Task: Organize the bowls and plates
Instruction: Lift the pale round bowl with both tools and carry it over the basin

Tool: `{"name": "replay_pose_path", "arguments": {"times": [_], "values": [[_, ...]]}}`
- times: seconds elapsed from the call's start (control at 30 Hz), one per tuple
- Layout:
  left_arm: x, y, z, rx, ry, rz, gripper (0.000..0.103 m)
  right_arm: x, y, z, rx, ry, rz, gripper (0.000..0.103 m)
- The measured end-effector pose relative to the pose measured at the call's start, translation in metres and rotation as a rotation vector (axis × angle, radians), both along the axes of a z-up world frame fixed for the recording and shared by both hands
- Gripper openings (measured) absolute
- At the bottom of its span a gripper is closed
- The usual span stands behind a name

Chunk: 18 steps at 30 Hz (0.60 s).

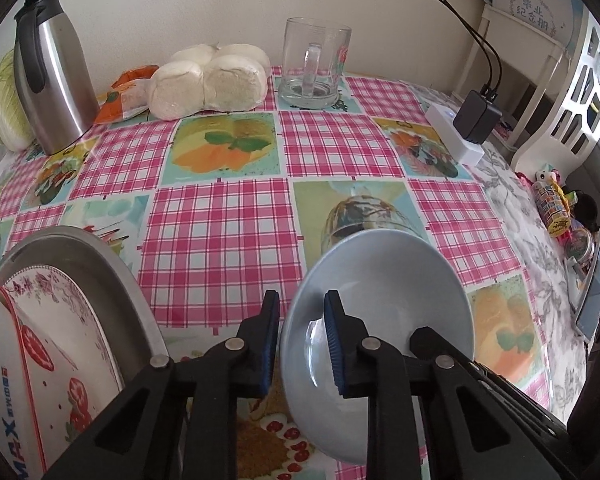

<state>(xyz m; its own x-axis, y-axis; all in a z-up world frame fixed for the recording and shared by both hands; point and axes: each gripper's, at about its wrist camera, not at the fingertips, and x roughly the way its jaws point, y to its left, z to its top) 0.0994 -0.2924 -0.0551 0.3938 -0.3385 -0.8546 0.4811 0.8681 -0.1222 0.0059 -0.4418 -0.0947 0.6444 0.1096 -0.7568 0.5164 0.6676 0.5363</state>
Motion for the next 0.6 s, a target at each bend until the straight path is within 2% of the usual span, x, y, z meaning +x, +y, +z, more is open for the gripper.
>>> {"name": "replay_pose_path", "arguments": {"times": [0.13,0.6], "values": [[-0.0029,-0.0037,-0.0015,0.020,-0.019,-0.011,0.023,-0.0002,0.0000,-0.0010,-0.001,-0.001,0.000,0.009],[-0.0024,-0.0030,0.0002,0.006,-0.008,-0.013,0.022,-0.0017,0.0007,0.0018,0.006,0.026,-0.013,0.009]]}}
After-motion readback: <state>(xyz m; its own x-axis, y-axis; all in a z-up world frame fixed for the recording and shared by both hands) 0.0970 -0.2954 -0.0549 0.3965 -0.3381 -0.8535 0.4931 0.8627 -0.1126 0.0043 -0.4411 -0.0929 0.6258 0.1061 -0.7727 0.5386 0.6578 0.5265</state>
